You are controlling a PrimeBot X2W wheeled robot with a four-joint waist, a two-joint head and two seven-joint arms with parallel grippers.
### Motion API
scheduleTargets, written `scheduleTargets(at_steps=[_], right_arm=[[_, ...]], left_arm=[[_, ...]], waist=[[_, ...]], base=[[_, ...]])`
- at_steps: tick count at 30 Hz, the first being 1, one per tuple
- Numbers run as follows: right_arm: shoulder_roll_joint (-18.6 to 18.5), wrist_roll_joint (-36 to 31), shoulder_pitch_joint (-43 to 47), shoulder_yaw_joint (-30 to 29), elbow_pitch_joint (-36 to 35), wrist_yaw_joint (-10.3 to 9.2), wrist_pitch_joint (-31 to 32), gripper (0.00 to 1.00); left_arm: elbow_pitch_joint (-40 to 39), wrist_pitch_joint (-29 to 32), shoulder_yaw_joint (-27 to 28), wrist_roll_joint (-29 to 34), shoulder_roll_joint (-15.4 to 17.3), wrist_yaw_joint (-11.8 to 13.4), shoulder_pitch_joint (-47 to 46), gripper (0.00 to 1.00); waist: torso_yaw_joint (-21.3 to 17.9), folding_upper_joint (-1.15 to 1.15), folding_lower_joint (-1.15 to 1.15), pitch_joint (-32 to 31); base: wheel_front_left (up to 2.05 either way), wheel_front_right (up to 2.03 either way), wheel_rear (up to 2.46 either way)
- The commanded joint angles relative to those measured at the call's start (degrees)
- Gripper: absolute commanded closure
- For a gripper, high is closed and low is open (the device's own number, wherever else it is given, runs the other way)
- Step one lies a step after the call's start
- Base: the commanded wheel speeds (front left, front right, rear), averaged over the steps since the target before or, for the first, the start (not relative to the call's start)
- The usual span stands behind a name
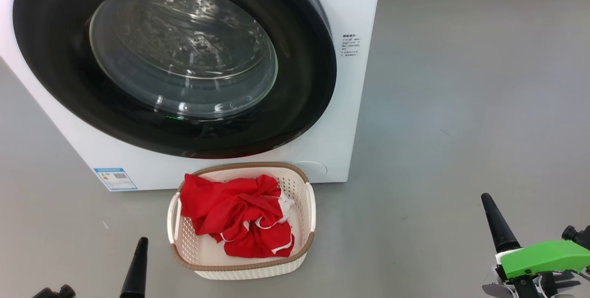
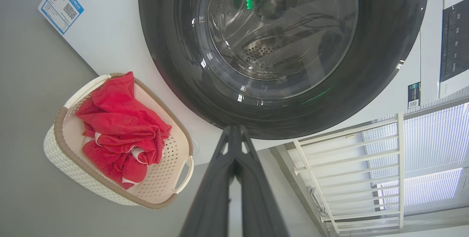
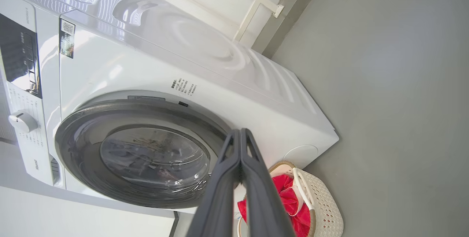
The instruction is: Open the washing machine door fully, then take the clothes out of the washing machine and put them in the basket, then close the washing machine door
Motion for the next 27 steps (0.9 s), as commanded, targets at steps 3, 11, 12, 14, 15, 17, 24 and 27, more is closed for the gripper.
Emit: scheduleTargets(at_steps=[3, 11, 12, 14, 15, 17, 24, 27], right_arm=[[-0.17, 2.61, -2.45, 0.10, -1.91, 0.01, 0.74, 1.00], [0.29, 6.52, -2.71, -0.65, -2.34, -0.01, 2.10, 1.00], [0.34, 7.01, -2.74, -0.74, -2.40, -0.01, 2.27, 1.00], [0.46, 7.99, -2.80, -0.92, -2.51, -0.01, 2.62, 1.00], [0.52, 8.48, -2.83, -1.02, -2.56, -0.01, 2.79, 1.00], [0.63, 9.44, -2.90, -1.20, -2.67, -0.02, 3.12, 1.00], [1.03, 12.86, -3.12, -1.85, -3.05, -0.03, 4.32, 1.00], [1.21, 14.33, -3.21, -2.13, -3.21, -0.03, 4.84, 1.00]], left_arm=[[-1.75, 0.79, 1.11, -3.06, 1.18, -0.29, -2.57, 1.00], [-1.92, 2.11, 1.19, -8.21, 1.24, -0.31, -3.06, 1.00], [-1.94, 2.27, 1.20, -8.85, 1.25, -0.31, -3.12, 1.00], [-1.98, 2.60, 1.23, -10.14, 1.27, -0.32, -3.24, 1.00], [-2.01, 2.77, 1.24, -10.78, 1.28, -0.32, -3.30, 1.00], [-2.05, 3.09, 1.26, -12.05, 1.29, -0.33, -3.42, 1.00], [-2.20, 4.24, 1.33, -16.56, 1.35, -0.35, -3.84, 1.00], [-2.26, 4.74, 1.37, -18.49, 1.38, -0.36, -4.02, 1.00]], waist=[[0.03, 0.00, 0.00, -0.12], [0.11, 0.00, 0.00, -0.39], [0.12, 0.00, 0.00, -0.42], [0.13, 0.00, 0.00, -0.49], [0.14, 0.00, 0.00, -0.53], [0.16, 0.00, 0.00, -0.59], [0.22, 0.00, 0.00, -0.83], [0.25, 0.00, 0.00, -0.93]], base=[[0.00, 0.00, 0.00], [0.00, 0.00, 0.00], [0.00, 0.00, 0.00], [0.00, 0.00, 0.00], [0.00, 0.00, 0.00], [0.00, 0.00, 0.00], [0.00, 0.00, 0.00], [0.00, 0.00, 0.00]])
